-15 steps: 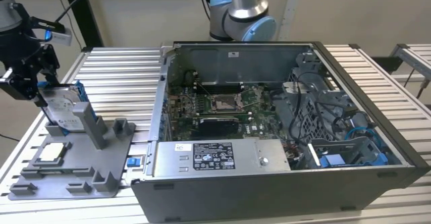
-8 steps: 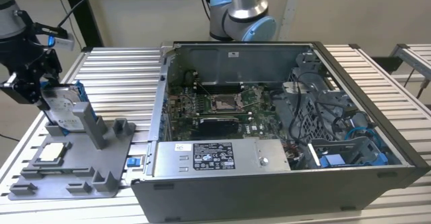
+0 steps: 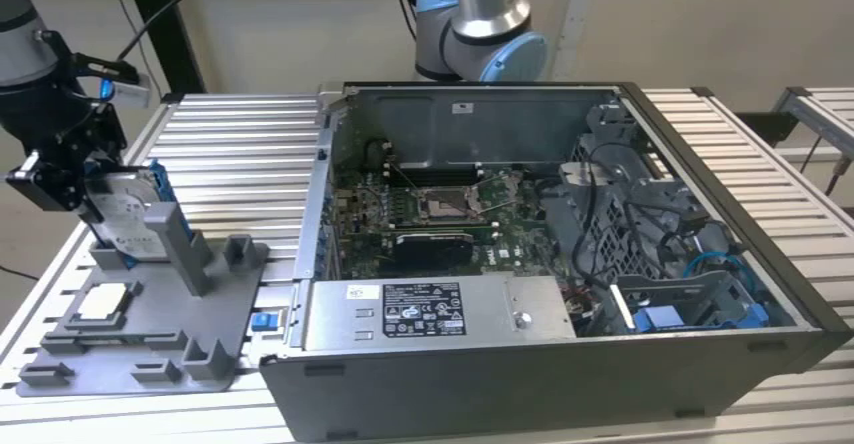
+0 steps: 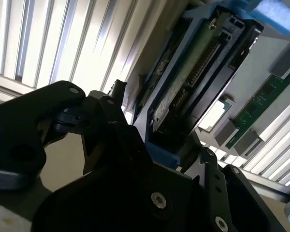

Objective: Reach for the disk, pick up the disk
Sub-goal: 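Pick up the disk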

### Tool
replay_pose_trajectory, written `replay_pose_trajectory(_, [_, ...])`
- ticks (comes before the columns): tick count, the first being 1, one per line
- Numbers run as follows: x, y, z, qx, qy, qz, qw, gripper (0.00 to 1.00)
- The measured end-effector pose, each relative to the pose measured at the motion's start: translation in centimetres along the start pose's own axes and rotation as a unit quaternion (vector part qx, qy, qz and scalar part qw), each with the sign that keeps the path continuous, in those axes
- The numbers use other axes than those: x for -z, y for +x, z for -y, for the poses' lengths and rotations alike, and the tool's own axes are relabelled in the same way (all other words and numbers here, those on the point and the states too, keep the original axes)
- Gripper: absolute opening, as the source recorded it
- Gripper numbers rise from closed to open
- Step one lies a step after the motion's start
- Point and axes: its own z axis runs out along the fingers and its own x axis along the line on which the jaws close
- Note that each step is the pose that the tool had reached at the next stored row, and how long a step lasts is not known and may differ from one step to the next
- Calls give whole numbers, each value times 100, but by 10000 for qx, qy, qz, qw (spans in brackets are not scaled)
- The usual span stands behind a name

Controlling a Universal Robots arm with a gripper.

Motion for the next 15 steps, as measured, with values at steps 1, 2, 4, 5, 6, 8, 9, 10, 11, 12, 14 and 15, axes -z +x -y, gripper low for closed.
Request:
replay_pose_trajectory(1, [-6,-1,0,0,0,0,10000,100])
replay_pose_trajectory(2, [-12,-3,0,0,0,0,10000,100])
replay_pose_trajectory(4, [-23,-6,-1,0,0,0,10000,100])
replay_pose_trajectory(5, [-29,-8,-1,0,0,0,10000,100])
replay_pose_trajectory(6, [-33,-10,-1,0,0,0,10000,100])
replay_pose_trajectory(8, [-44,-13,-2,0,1,0,10000,100])
replay_pose_trajectory(9, [-49,-15,-2,-1,1,0,10000,100])
replay_pose_trajectory(10, [-52,-16,-2,-1,-1,0,10000,100])
replay_pose_trajectory(11, [-55,-17,-3,-1,-1,-1,10000,100])
replay_pose_trajectory(12, [-57,-17,-3,-1,-1,-1,10000,100])
replay_pose_trajectory(14, [-58,-17,-3,0,-1,-1,10000,100])
replay_pose_trajectory(15, [-60,-17,-2,-1,1,0,10000,100])
